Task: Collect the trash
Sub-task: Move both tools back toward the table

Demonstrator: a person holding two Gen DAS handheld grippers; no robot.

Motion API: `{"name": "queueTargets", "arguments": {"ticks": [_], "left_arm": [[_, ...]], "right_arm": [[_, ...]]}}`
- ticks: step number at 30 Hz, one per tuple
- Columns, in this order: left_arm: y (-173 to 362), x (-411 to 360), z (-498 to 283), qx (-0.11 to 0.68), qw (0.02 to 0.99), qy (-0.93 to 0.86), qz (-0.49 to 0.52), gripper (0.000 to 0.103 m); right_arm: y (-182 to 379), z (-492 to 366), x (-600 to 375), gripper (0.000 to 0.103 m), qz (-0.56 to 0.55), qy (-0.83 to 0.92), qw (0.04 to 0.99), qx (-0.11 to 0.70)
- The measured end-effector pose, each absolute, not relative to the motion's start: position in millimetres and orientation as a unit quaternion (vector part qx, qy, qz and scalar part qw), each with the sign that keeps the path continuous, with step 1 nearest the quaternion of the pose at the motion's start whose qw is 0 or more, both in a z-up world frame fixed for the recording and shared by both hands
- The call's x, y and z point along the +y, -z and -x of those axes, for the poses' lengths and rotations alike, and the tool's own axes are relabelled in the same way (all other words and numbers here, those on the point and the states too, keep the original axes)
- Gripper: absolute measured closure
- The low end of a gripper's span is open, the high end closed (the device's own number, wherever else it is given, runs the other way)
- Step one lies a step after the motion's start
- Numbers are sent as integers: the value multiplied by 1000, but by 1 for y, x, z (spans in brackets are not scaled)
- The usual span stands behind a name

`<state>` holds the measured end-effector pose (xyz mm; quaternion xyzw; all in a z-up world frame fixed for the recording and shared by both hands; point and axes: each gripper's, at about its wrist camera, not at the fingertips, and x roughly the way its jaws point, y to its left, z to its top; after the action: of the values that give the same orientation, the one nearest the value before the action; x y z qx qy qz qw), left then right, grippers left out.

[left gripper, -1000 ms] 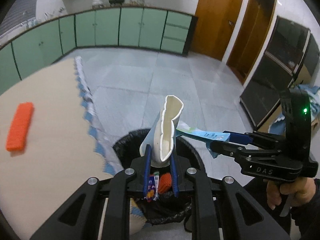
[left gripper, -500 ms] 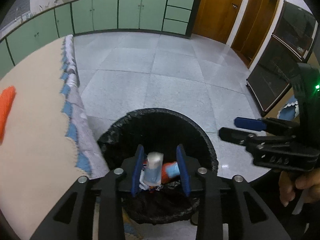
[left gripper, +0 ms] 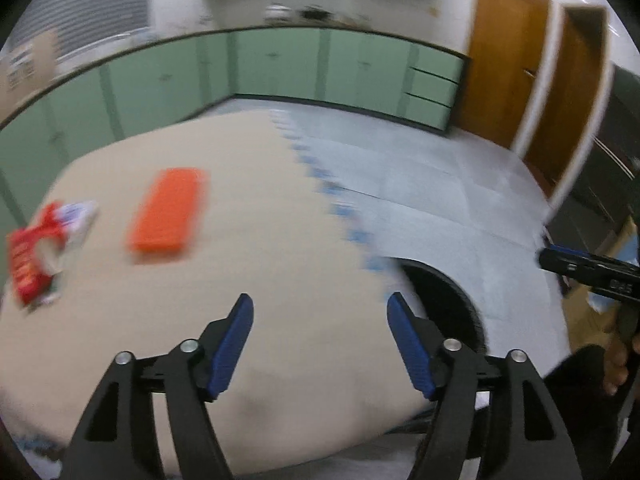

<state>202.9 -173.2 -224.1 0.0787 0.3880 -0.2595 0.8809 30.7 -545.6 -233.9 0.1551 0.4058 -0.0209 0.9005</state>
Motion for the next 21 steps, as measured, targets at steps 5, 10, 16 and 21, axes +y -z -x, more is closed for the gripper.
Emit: {"name": "queueTargets", "arguments": {"ticks": [5,10,16,21], "left_arm": [[210,-77,-218,368,913,167,-59,31],[199,-2,-236,343,932,107,-46,31],[198,41,-255,315,944,90,-38,31],[200,61,-271,301,949,92,-27,30]], "right_arm": [[223,-63,-485,44,-128,-30,907,401],[222,-99,-415,44,-104,-71,906,405],[220,-146,-340,44,-80,-92,908,400],[218,-182,-305,36,-65,-91,915,388]]}}
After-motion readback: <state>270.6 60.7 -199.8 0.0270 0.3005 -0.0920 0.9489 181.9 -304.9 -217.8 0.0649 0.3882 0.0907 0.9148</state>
